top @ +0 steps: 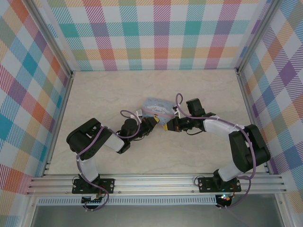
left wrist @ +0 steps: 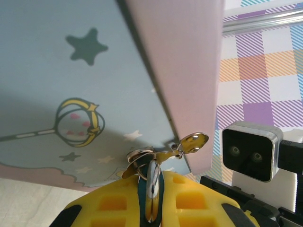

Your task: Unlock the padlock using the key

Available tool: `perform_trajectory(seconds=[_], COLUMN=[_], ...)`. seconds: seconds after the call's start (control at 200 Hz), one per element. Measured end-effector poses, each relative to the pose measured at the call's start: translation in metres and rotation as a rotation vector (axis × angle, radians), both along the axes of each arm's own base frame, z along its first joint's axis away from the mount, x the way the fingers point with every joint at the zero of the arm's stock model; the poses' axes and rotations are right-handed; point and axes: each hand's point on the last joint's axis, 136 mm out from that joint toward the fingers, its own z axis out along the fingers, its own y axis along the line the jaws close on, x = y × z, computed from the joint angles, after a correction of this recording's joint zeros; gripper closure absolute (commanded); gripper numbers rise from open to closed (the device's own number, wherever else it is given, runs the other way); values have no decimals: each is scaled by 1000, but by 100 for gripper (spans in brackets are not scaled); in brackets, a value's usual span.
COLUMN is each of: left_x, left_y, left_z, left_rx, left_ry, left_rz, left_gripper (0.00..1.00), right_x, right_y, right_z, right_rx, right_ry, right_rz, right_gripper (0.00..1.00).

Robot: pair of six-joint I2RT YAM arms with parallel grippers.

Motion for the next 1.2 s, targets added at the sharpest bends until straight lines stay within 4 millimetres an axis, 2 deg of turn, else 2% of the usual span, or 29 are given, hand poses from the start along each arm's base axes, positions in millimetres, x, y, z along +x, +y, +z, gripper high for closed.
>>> perform_trajectory(seconds=[0.195, 0.475, 1.2], left_x=[-1, -4, -8], left_y=[-4, -12, -13], left_z=[5, 26, 25], left_rx=[-13, -48, -27], left_ry=[-8, -61, -83], left_rz=[-21, -74, -129], left_gripper=[100, 100, 100], right_x=[5, 20, 20], right_y=[2, 9, -1], right_z=[-9, 3, 5], right_rx=[-14, -10, 11], right_ry=[36, 4, 16], right_rz=[2, 16, 29], right_gripper=[98, 98, 98])
